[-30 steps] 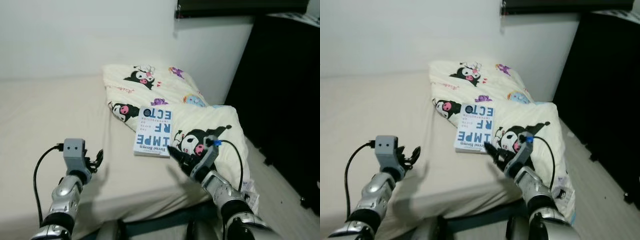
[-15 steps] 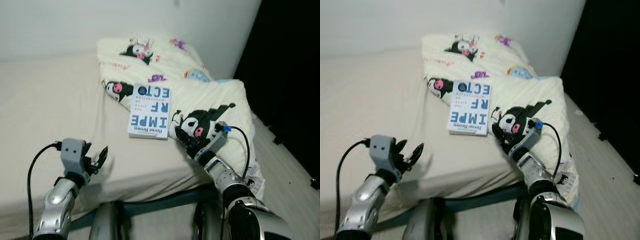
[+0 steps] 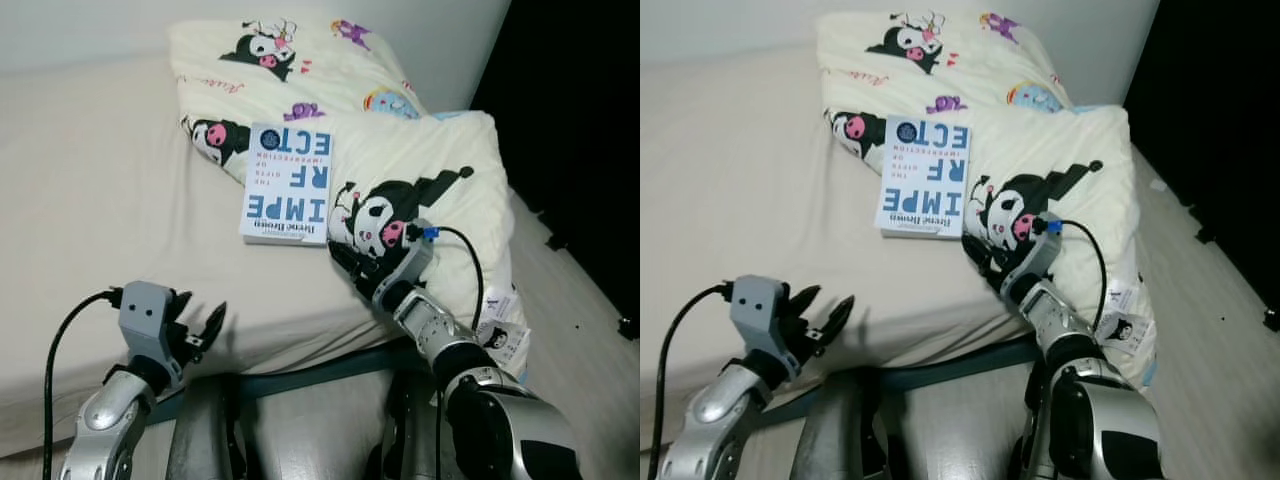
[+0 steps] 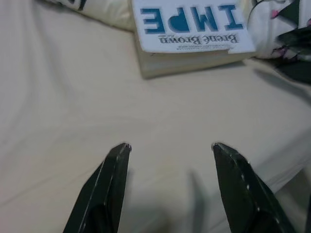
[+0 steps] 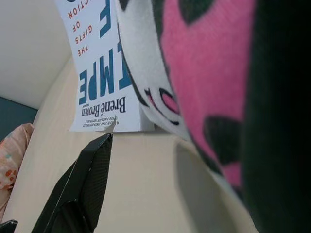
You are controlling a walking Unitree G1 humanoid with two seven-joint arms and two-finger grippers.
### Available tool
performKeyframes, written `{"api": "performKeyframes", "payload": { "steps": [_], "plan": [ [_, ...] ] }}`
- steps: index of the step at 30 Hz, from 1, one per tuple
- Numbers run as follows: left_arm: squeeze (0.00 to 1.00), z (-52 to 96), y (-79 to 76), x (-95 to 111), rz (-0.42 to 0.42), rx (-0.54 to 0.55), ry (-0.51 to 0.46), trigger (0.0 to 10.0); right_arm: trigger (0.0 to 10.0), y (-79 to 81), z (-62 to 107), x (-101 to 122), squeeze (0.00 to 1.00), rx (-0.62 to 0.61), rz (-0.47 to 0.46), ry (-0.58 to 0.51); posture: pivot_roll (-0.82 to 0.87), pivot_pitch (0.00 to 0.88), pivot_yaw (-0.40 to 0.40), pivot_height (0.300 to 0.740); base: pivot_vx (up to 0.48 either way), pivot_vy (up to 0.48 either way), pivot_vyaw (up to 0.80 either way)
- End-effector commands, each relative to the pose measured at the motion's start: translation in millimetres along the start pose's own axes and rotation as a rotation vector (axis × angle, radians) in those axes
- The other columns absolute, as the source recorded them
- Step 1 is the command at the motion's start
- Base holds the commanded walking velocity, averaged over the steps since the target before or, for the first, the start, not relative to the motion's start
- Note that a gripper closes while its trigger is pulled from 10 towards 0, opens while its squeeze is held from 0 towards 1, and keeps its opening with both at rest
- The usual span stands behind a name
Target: Clean up the room
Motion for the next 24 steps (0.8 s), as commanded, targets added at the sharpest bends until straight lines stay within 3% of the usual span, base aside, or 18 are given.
{"api": "performKeyframes", "payload": {
  "steps": [1,4,6,9,11,13,16,21,24],
  "plan": [
    [0.0,4.1,-3.8,-0.8,0.033,0.0,0.021,10.0,10.0,-2.1,0.7,-9.2,0.0,-0.014,-0.026,0.033,0.23,0.398,0.011,0.52,0.0,0.0,0.0],
    [0.0,6.3,-6.7,8.5,0.05,-0.002,0.02,10.0,10.0,10.6,-7.8,-5.2,0.0,0.041,-0.044,0.029,0.24,0.409,0.009,0.52,0.0,0.0,0.0],
    [0.0,6.3,-6.7,8.5,0.05,-0.002,0.02,10.0,10.0,10.6,-7.8,-5.2,0.0,0.041,-0.044,0.029,0.24,0.409,0.009,0.52,0.0,0.0,0.0],
    [0.0,8.8,-11.6,10.3,0.056,-0.009,0.031,10.0,10.0,34.7,-22.5,-1.9,0.0,0.123,-0.043,0.036,0.24,0.419,0.005,0.52,0.0,0.0,0.0],
    [0.0,8.8,-11.6,10.3,0.056,-0.009,0.031,10.0,10.0,34.7,-22.5,-1.9,0.0,0.123,-0.043,0.036,0.24,0.419,0.005,0.52,0.0,0.0,0.0],
    [0.0,9.8,-16.1,10.8,0.064,-0.015,0.038,10.0,10.0,49.1,-31.4,0.6,0.0,0.149,-0.032,0.039,0.23,0.428,0.001,0.52,0.0,0.0,0.0],
    [0.0,10.7,-22.6,14.0,0.083,-0.025,0.045,10.0,10.0,56.6,-39.6,-0.8,0.0,0.077,0.015,0.071,0.23,0.435,-0.001,0.52,0.0,0.0,0.0],
    [0.0,9.0,-26.2,18.9,0.096,-0.032,0.038,10.0,10.0,68.6,-47.2,-4.7,0.0,0.062,0.056,0.098,0.22,0.442,-0.006,0.52,0.0,0.0,0.0],
    [0.0,7.5,-27.5,23.7,0.102,-0.03,0.029,10.0,10.0,73.2,-51.5,-2.2,0.0,0.017,0.036,0.081,0.23,0.45,-0.015,0.52,0.0,0.0,0.0]
  ]
}}
Point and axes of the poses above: a point about 5 cm out from each wrist's last joint towards the gripper, its own z axis pointing back from the gripper into the wrist, its own x axis along the axis of the wrist's last joint, y = z × x, the point moved 1 cm from there along -z, pointing out of the wrist towards the gripper, and after that the axes turned 3 degrees about -z, right-handed, at the moved point
